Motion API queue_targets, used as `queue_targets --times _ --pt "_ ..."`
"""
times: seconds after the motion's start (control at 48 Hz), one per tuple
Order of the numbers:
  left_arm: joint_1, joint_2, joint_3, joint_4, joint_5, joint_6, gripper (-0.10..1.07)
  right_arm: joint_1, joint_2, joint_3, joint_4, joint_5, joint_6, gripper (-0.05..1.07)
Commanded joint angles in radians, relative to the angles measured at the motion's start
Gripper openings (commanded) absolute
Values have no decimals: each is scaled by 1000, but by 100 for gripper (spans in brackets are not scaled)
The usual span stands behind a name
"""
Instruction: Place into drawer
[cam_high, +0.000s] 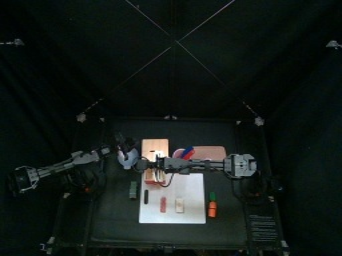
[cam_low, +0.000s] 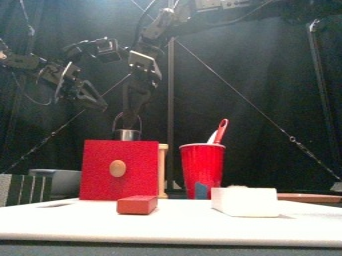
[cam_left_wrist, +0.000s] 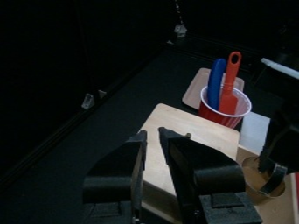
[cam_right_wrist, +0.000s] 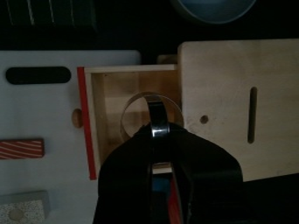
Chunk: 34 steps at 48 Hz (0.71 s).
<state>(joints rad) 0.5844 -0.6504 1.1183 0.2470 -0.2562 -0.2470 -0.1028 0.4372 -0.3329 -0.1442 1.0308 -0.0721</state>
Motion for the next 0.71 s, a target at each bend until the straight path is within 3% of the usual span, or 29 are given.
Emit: queue_targets --times 0.0,0.688 --pt "3 -11 -14 -3 -5 -2 63 -5 -15 -29 6 2 0 48" --pt "3 -52 29 -28 -3 -5 63 -21 -6 107 28 -123 15 49"
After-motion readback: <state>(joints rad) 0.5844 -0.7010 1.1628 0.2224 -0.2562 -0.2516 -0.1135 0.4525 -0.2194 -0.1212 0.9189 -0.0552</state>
